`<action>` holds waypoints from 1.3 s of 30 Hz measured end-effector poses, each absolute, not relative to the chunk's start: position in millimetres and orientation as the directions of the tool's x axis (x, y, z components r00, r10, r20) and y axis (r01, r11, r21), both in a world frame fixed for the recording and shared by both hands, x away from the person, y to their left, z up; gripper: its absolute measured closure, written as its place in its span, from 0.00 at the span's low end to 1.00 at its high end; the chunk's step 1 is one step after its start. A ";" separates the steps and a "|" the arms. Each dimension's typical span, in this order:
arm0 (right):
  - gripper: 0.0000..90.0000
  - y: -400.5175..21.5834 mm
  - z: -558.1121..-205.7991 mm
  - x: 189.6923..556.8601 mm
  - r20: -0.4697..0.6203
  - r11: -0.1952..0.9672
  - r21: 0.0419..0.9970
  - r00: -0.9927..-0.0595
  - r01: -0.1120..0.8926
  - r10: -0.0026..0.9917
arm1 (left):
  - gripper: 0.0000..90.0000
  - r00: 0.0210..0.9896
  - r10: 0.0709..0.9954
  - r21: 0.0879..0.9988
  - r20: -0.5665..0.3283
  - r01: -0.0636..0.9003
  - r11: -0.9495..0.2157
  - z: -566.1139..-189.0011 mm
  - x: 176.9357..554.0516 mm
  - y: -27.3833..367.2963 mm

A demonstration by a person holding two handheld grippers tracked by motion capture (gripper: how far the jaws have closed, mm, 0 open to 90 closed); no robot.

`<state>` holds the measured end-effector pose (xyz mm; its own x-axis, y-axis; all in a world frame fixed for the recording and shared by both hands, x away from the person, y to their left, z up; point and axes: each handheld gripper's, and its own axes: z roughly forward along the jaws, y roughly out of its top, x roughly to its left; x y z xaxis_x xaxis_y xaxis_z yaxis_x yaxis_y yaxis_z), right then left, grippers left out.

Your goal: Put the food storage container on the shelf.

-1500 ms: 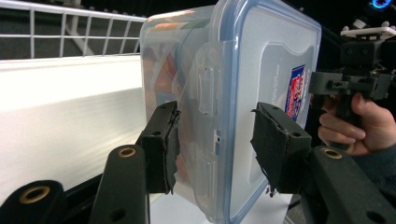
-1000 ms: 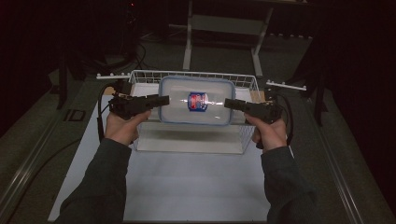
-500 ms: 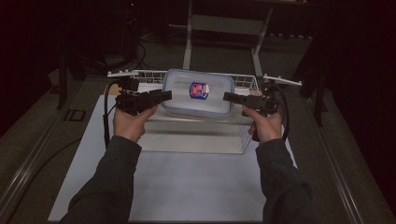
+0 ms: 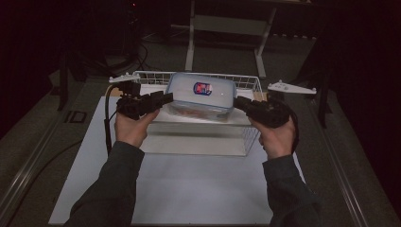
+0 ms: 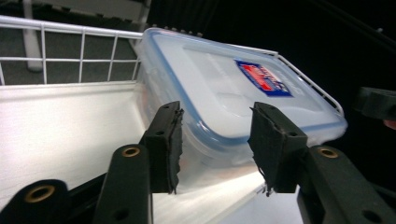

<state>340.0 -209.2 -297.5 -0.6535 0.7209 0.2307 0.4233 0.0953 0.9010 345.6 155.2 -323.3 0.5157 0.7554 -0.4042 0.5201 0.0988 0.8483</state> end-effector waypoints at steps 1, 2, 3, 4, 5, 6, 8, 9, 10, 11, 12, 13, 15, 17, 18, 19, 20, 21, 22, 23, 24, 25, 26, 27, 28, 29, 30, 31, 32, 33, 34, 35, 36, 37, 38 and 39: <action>0.96 -208.1 -297.3 334.0 0.207 0.118 0.909 -0.680 0.399 0.704 | 0.61 0.522 0.758 0.856 -0.391 0.509 0.092 -322.9 342.9 155.8; 0.99 -206.2 -298.3 330.0 0.188 0.142 0.914 -0.705 0.381 0.683 | 0.62 0.529 0.760 0.864 -0.377 0.497 0.083 -322.6 340.0 156.5; 1.00 -203.4 -300.2 327.3 0.171 0.174 0.910 -0.725 0.375 0.667 | 0.65 0.537 0.760 0.871 -0.366 0.486 0.076 -322.2 336.7 157.2; 1.00 -199.9 -302.9 325.8 0.149 0.209 0.906 -0.737 0.370 0.660 | 0.67 0.548 0.759 0.880 -0.352 0.470 0.069 -321.8 332.5 157.7; 1.00 -195.4 -307.3 325.2 0.122 0.247 0.898 -0.746 0.364 0.655 | 0.69 0.554 0.759 0.885 -0.343 0.462 0.062 -321.6 329.9 158.0; 1.00 -192.6 -310.0 325.6 0.110 0.269 0.891 -0.750 0.365 0.653 | 0.69 0.562 0.757 0.890 -0.333 0.453 0.055 -321.4 326.4 158.5; 1.00 -188.9 -313.6 326.5 0.089 0.298 0.882 -0.749 0.365 0.656 | 0.70 0.570 0.753 0.895 -0.328 0.443 0.054 -321.1 323.0 159.3; 1.00 -185.7 -316.6 327.7 0.062 0.321 0.876 -0.742 0.362 0.667 | 0.70 0.593 0.746 0.910 -0.303 0.412 0.042 -320.3 315.0 162.2; 1.00 -182.7 -320.6 331.4 0.063 0.318 0.874 -0.734 0.367 0.676 | 0.70 0.598 0.747 0.915 -0.291 0.401 0.035 -319.8 311.3 163.7; 1.00 -182.4 -320.9 332.5 0.055 0.316 0.876 -0.725 0.365 0.686 | 0.69 0.600 0.750 0.922 -0.277 0.385 0.032 -319.6 307.4 165.4; 1.00 -182.5 -320.9 333.3 0.053 0.310 0.877 -0.715 0.367 0.697 | 0.69 0.603 0.754 0.930 -0.259 0.368 0.025 -319.5 303.6 167.5; 1.00 -183.2 -321.0 334.1 0.054 0.301 0.879 -0.704 0.369 0.708 | 0.68 0.605 0.757 0.934 -0.245 0.356 0.019 -319.8 300.3 169.6; 1.00 -186.2 -321.0 335.6 0.065 0.282 0.882 -0.691 0.377 0.720 | 0.66 0.596 0.771 0.940 -0.225 0.341 0.010 -321.7 294.0 174.0; 1.00 -190.3 -320.7 332.2 0.078 0.258 0.892 -0.689 0.371 0.721 | 0.63 0.586 0.787 0.947 -0.191 0.321 -0.010 -325.9 287.4 178.9; 0.99 -193.0 -320.6 328.5 0.079 0.249 0.899 -0.694 0.360 0.716 | 0.61 0.579 0.796 0.949 -0.177 0.314 -0.018 -329.0 284.0 181.6; 0.96 -196.2 -321.0 323.6 0.075 0.243 0.907 -0.698 0.345 0.712 | 0.59 0.573 0.803 0.951 -0.164 0.308 -0.025 -332.7 280.6 184.5; 0.90 -200.1 -322.3 318.0 0.066 0.241 0.913 -0.701 0.330 0.710 | 0.59 0.569 0.809 0.953 -0.149 0.299 -0.036 -336.9 277.1 187.6; 0.87 -204.8 -324.3 312.5 0.056 0.241 0.917 -0.701 0.317 0.711 | 0.57 0.567 0.814 0.956 -0.125 0.290 -0.055 -341.3 273.3 191.1; 0.82 -210.3 -327.1 306.9 0.049 0.240 0.921 -0.702 0.307 0.711 | 0.56 0.560 0.822 0.958 -0.104 0.279 -0.069 -345.9 269.9 194.3; 0.77 -216.2 -330.8 301.5 0.044 0.236 0.925 -0.703 0.297 0.710 | 0.55 0.553 0.829 0.959 -0.088 0.272 -0.079 -350.5 266.5 197.6; 0.70 -222.0 -335.2 296.2 0.031 0.238 0.929 -0.699 0.284 0.714 | 0.54 0.549 0.832 0.960 -0.076 0.265 -0.087 -355.0 263.3 201.0; 0.67 -227.8 -340.2 290.9 0.014 0.244 0.930 -0.693 0.273 0.720 | 0.53 0.547 0.835 0.961 -0.061 0.257 -0.098 -359.5 260.3 204.1; 0.62 -233.3 -345.4 285.9 0.001 0.253 0.930 -0.688 0.268 0.726 | 0.52 0.541 0.840 0.963 -0.040 0.246 -0.112 -363.9 256.8 206.9; 0.58 -238.8 -350.8 281.0 -0.016 0.262 0.930 -0.685 0.256 0.728 | 0.51 0.539 0.842 0.963 -0.025 0.238 -0.124 -368.0 253.7 209.6; 0.55 -244.0 -356.0 276.5 -0.032 0.270 0.930 -0.679 0.247 0.733 | 0.50 0.539 0.842 0.963 -0.020 0.237 -0.129 -371.9 251.2 212.6; 0.51 -248.8 -360.8 272.7 -0.042 0.274 0.930 -0.670 0.245 0.741 | 0.50 0.537 0.843 0.964 -0.018 0.234 -0.129 -375.6 248.6 215.5; 0.48 -253.5 -365.5 269.0 -0.045 0.271 0.932 -0.664 0.241 0.746 | 0.49 0.537 0.843 0.965 -0.019 0.231 -0.126 -379.3 245.8 218.6; 0.47 -258.4 -370.1 265.5 -0.049 0.268 0.935 -0.664 0.232 0.746 | 0.49 0.537 0.844 0.966 -0.023 0.228 -0.119 -383.2 243.0 221.6; 0.45 -262.7 -374.4 261.5 -0.054 0.266 0.936 -0.656 0.228 0.753 | 0.49 0.536 0.844 0.966 -0.028 0.230 -0.115 -387.2 240.0 224.4; 0.44 -266.7 -378.7 257.7 -0.058 0.268 0.936 -0.649 0.228 0.758 | 0.48 0.532 0.846 0.967 -0.026 0.228 -0.114 -391.8 236.9 226.9; 0.42 -270.6 -383.3 254.2 -0.062 0.271 0.934 -0.643 0.232 0.764 | 0.48 0.530 0.848 0.967 -0.028 0.229 -0.111 -395.6 234.5 228.6; 0.42 -273.4 -386.9 251.4 -0.061 0.271 0.933 -0.639 0.236 0.767 | 0.47 0.531 0.846 0.965 -0.045 0.241 -0.100 -402.2 230.9 232.1; 0.42 -278.1 -393.4 247.2 -0.057 0.273 0.930 -0.635 0.247 0.770 | 0.47 0.535 0.843 0.964 -0.057 0.250 -0.094 -407.7 228.3 235.0; 0.42 -281.6 -398.7 243.7 -0.052 0.274 0.926 -0.633 0.259 0.773 | 0.46 0.530 0.846 0.962 -0.063 0.257 -0.090 -413.2 225.2 237.5; 0.41 -284.8 -404.1 240.1 -0.047 0.272 0.925 -0.629 0.266 0.776 | 0.46 0.526 0.848 0.960 -0.061 0.263 -0.094 -418.6 222.2 240.6; 0.41 -288.1 -409.2 237.1 -0.046 0.272 0.924 -0.627 0.270 0.778 | 0.46 0.519 0.853 0.958 -0.059 0.271 -0.099 -423.8 219.7 243.4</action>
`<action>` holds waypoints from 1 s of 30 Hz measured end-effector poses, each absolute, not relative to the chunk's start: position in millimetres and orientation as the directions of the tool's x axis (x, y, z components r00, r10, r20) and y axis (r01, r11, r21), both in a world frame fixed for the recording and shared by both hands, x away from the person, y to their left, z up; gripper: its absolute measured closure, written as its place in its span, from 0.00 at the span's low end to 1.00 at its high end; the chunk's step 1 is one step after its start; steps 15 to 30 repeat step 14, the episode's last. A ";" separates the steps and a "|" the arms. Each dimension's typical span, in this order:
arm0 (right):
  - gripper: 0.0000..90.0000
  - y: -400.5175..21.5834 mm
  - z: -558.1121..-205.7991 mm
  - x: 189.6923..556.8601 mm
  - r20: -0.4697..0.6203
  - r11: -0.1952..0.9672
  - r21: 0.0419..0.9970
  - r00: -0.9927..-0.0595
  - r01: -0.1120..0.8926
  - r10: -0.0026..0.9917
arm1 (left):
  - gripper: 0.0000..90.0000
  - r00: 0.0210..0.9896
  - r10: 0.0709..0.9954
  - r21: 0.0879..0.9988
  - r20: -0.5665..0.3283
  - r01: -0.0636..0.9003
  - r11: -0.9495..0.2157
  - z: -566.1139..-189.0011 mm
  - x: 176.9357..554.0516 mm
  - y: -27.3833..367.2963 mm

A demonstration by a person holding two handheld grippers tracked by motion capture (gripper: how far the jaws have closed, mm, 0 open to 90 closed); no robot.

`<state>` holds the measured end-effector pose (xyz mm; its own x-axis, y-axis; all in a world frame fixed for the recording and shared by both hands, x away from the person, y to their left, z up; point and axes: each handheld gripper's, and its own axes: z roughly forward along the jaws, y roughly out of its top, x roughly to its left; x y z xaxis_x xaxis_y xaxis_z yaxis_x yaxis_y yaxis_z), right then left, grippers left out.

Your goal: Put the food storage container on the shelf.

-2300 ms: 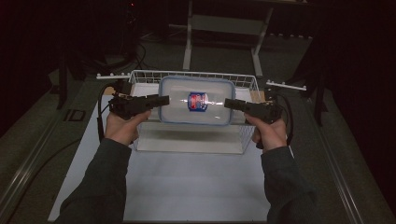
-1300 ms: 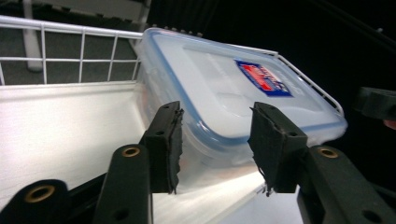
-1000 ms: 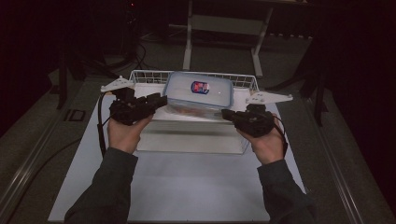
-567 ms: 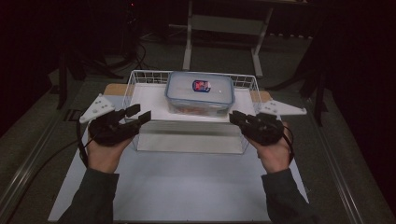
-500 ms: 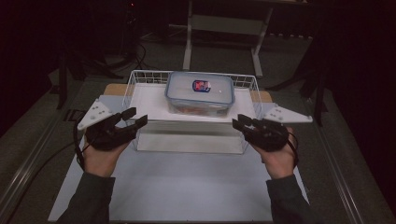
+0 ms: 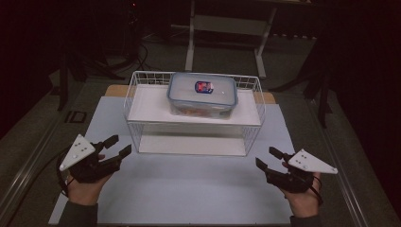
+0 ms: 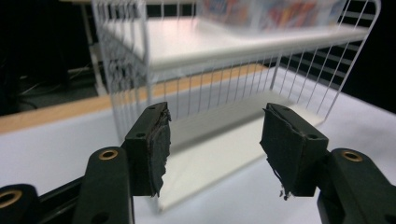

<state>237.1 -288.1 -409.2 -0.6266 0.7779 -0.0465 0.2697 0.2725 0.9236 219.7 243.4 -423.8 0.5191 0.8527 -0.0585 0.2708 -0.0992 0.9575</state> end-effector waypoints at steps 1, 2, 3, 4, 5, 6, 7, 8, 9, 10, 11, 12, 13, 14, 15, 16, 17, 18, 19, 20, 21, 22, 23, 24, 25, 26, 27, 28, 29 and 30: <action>0.41 -288.1 -409.2 237.1 -0.046 0.272 0.924 -0.627 0.270 0.778 | 0.46 0.519 0.853 0.958 -0.059 0.271 -0.099 -423.8 219.7 243.4; 0.41 -291.6 -414.0 234.2 -0.043 0.271 0.923 -0.624 0.275 0.780 | 0.46 0.498 0.865 0.952 -0.054 0.288 -0.106 -432.8 215.4 248.1; 0.41 -297.4 -422.0 230.2 -0.020 0.253 0.921 -0.613 0.295 0.790 | 0.46 0.491 0.870 0.948 -0.056 0.299 -0.108 -437.5 213.7 250.7; 0.41 -300.3 -426.2 228.2 -0.008 0.242 0.921 -0.608 0.305 0.794 | 0.46 0.479 0.877 0.944 -0.047 0.309 -0.118 -441.2 212.1 252.8; 0.41 -303.4 -430.1 227.2 -0.003 0.239 0.920 -0.603 0.311 0.798 | 0.46 0.470 0.881 0.940 -0.048 0.321 -0.120 -444.8 210.4 255.4; 0.41 -306.6 -434.3 226.3 0.008 0.231 0.917 -0.596 0.324 0.803 | 0.46 0.466 0.883 0.938 -0.052 0.325 -0.116 -446.6 209.4 256.9; 0.41 -308.1 -436.4 225.6 0.015 0.226 0.916 -0.590 0.332 0.807 | 0.46 0.461 0.886 0.938 -0.052 0.327 -0.115 -449.2 208.1 258.1; 0.41 -310.0 -439.1 224.7 0.020 0.220 0.915 -0.583 0.337 0.812 | 0.46 0.456 0.889 0.936 -0.047 0.331 -0.120 -452.0 207.0 259.1; 0.41 -311.6 -441.5 224.1 0.024 0.215 0.915 -0.577 0.342 0.816 | 0.46 0.452 0.891 0.933 -0.052 0.340 -0.118 -454.9 206.3 259.7; 0.41 -312.8 -443.6 223.4 0.029 0.208 0.915 -0.572 0.345 0.820 | 0.46 0.449 0.892 0.931 -0.054 0.346 -0.118 -457.4 206.1 260.6; 0.41 -313.7 -444.8 222.8 0.037 0.201 0.915 -0.569 0.349 0.822 | 0.46 0.446 0.893 0.928 -0.054 0.353 -0.120 -459.0 206.4 261.3; 0.41 -313.7 -444.8 222.8 0.037 0.201 0.915 -0.569 0.349 0.822 | 0.46 0.446 0.893 0.928 -0.054 0.353 -0.120 -459.0 206.4 261.3; 0.40 -314.5 -445.3 222.7 0.033 0.202 0.915 -0.565 0.348 0.824 | 0.46 0.437 0.897 0.929 -0.060 0.353 -0.110 -459.6 206.6 263.6; 0.40 -316.3 -445.1 222.3 0.040 0.187 0.920 -0.558 0.344 0.829 | 0.46 0.432 0.900 0.931 -0.058 0.348 -0.107 -459.1 206.4 264.5; 0.40 -316.3 -445.1 222.3 0.040 0.187 0.920 -0.558 0.344 0.829 | 0.46 0.432 0.900 0.931 -0.058 0.348 -0.107 -459.1 206.4 264.5; 0.40 -316.3 -445.1 222.3 0.040 0.187 0.920 -0.558 0.344 0.829 | 0.46 0.432 0.900 0.931 -0.058 0.348 -0.107 -459.1 206.4 264.5; 0.40 -316.3 -445.1 222.3 0.040 0.187 0.920 -0.558 0.344 0.829 | 0.46 0.432 0.900 0.931 -0.058 0.348 -0.107 -459.1 206.4 264.5; 0.40 -316.3 -445.1 222.3 0.040 0.187 0.920 -0.558 0.344 0.829 | 0.46 0.432 0.900 0.931 -0.058 0.348 -0.107 -459.1 206.4 264.5; 0.40 -316.3 -445.1 222.3 0.040 0.187 0.920 -0.558 0.344 0.829 | 0.46 0.432 0.900 0.931 -0.058 0.348 -0.107 -459.1 206.4 264.5; 0.40 -316.3 -445.1 222.3 0.040 0.187 0.920 -0.558 0.344 0.829 | 0.46 0.432 0.900 0.931 -0.058 0.348 -0.107 -459.1 206.4 264.5; 0.40 -316.3 -445.1 222.3 0.040 0.187 0.920 -0.558 0.344 0.829 | 0.46 0.432 0.900 0.931 -0.058 0.348 -0.107 -459.1 206.4 264.5; 0.40 -316.3 -445.1 222.3 0.040 0.187 0.920 -0.558 0.344 0.829 | 0.46 0.432 0.900 0.931 -0.058 0.348 -0.107 -459.1 206.4 264.5; 0.40 -316.3 -445.1 222.3 0.040 0.187 0.920 -0.558 0.344 0.829 | 0.46 0.432 0.900 0.931 -0.058 0.348 -0.107 -459.1 206.4 264.5; 0.40 -316.3 -445.1 222.3 0.040 0.187 0.920 -0.558 0.344 0.829 | 0.46 0.432 0.900 0.931 -0.058 0.348 -0.107 -459.1 206.4 264.5; 0.40 -316.3 -445.1 222.3 0.040 0.187 0.920 -0.558 0.344 0.829 | 0.46 0.432 0.900 0.931 -0.058 0.348 -0.107 -459.1 206.4 264.5; 0.40 -316.3 -445.1 222.3 0.040 0.187 0.920 -0.558 0.344 0.829 | 0.46 0.432 0.900 0.931 -0.058 0.348 -0.107 -459.1 206.4 264.5; 0.40 -316.3 -445.1 222.3 0.040 0.187 0.920 -0.558 0.344 0.829 | 0.46 0.432 0.900 0.931 -0.058 0.348 -0.107 -459.1 206.4 264.5; 0.40 -316.3 -445.1 222.3 0.040 0.187 0.920 -0.558 0.344 0.829 | 0.46 0.432 0.900 0.931 -0.058 0.348 -0.107 -459.1 206.4 264.5; 0.40 -316.3 -445.1 222.3 0.040 0.187 0.920 -0.558 0.344 0.829 | 0.46 0.432 0.900 0.931 -0.058 0.348 -0.107 -459.1 206.4 264.5; 0.40 -316.3 -445.1 222.3 0.040 0.187 0.920 -0.558 0.344 0.829 | 0.46 0.432 0.900 0.931 -0.058 0.348 -0.107 -459.1 206.4 264.5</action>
